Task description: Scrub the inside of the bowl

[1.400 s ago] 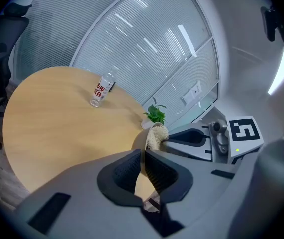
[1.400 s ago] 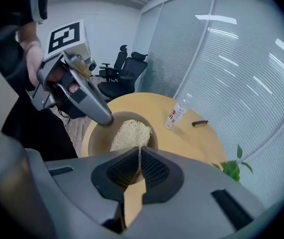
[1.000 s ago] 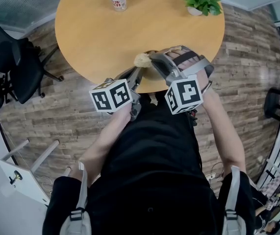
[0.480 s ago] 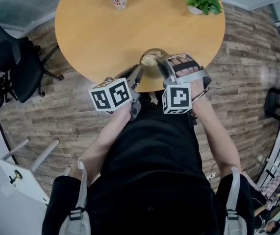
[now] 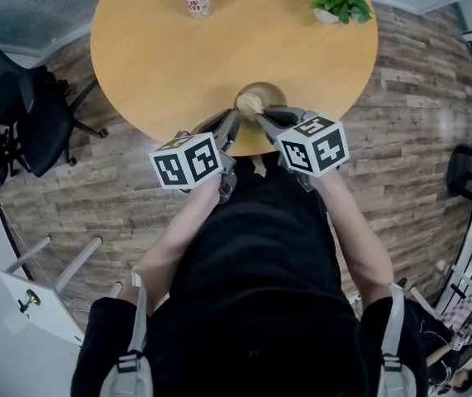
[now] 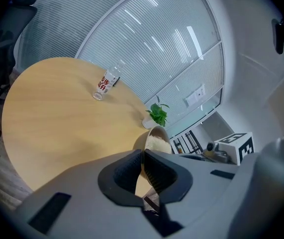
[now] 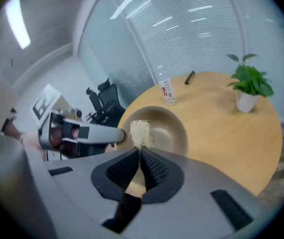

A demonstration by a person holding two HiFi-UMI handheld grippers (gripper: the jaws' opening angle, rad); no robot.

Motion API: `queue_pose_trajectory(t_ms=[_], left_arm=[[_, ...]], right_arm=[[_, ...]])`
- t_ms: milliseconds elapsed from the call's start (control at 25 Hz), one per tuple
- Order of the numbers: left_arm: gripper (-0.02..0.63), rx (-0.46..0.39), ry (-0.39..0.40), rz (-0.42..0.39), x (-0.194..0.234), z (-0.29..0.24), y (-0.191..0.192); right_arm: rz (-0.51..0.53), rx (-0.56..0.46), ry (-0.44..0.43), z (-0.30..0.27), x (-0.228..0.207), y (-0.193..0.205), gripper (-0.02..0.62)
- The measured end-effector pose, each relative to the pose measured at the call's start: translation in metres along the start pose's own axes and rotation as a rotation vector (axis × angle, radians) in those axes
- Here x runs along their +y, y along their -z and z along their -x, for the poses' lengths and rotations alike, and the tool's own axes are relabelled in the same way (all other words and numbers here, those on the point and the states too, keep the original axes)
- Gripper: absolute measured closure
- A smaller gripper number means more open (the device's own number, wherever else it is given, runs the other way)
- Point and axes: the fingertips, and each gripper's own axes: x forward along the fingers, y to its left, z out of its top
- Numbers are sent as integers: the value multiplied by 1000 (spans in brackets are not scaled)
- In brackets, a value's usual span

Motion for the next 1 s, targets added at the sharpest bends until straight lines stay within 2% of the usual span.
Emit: queue_pose_trajectory(t_ms=[40, 80, 120, 160, 280, 400, 480, 520, 600, 760, 1000], left_arm=[[581, -1, -3, 8, 1, 0, 0], [581, -1, -6, 20, 3, -1, 1], [581, 0, -10, 33, 5, 0, 2], [581, 3, -15, 43, 7, 0, 3], [583, 0, -21, 46, 9, 1, 3], [584, -2, -9, 26, 4, 0, 2], [583, -4, 4, 15, 0, 0, 1], [583, -5, 10, 11, -1, 0, 0], [583, -6, 12, 5, -2, 0, 0], [581, -7, 1, -10, -1, 1, 0], [581, 2, -10, -3, 3, 2, 2]], right_arm=[[-53, -33, -17, 2, -1, -5, 571], [-51, -56, -13, 5, -3, -11, 571], [10, -67, 16, 8, -6, -16, 571], [116, -67, 66, 12, -8, -21, 571], [530, -49, 238, 20, -8, -37, 571], [904, 10, 388, 20, -9, -37, 571], [1050, 76, 452, 13, -11, -29, 571], [1063, 103, 463, 9, -12, -24, 571], [967, 132, 436, 1, -12, -14, 571], [540, 120, 278, -8, -5, 5, 571], [-41, 8, 24, -7, 2, 11, 571]])
